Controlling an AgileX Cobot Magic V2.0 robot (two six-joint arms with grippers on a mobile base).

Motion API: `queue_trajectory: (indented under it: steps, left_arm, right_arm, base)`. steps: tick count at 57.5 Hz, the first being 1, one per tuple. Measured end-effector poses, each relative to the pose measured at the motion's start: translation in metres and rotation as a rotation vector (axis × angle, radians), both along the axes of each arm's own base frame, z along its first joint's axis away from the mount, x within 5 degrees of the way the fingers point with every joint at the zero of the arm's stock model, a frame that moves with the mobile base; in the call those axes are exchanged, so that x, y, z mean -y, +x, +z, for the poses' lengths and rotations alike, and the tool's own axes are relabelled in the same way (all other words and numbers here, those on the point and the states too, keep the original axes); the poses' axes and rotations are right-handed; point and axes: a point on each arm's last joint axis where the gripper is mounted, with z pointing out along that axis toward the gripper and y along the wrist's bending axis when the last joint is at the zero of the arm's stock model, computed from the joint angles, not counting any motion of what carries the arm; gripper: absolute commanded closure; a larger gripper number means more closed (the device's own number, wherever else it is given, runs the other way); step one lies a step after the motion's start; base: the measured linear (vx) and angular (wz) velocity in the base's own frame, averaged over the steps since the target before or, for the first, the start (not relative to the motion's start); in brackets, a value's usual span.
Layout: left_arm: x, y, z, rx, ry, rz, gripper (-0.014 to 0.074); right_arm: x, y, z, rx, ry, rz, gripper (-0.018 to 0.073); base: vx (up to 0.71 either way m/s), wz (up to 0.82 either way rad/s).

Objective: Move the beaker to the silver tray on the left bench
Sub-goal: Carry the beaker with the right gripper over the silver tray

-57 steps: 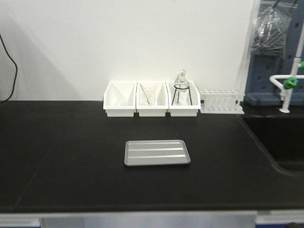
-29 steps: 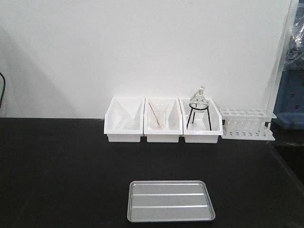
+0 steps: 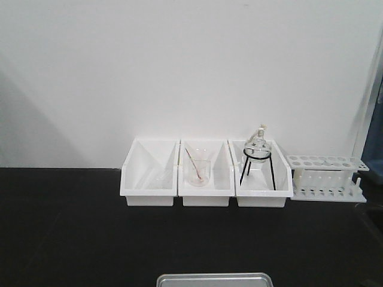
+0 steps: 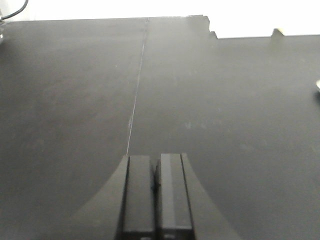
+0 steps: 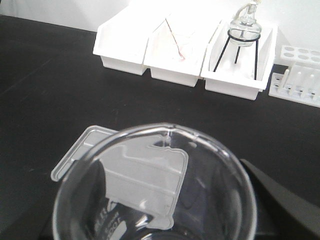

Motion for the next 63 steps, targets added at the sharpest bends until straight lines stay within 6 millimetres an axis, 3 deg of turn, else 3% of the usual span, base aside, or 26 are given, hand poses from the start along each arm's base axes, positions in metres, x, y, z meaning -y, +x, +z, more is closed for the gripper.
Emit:
queue_trajectory:
  steps: [63]
  left_arm:
    - [0.0,0.0,0.0,0.0,0.0,0.0,0.0595]
  right_arm:
    - [0.0007,0.0006,0.0002,0.009,-0.016,-0.004,0.0567]
  base:
    - [0.03,0.0]
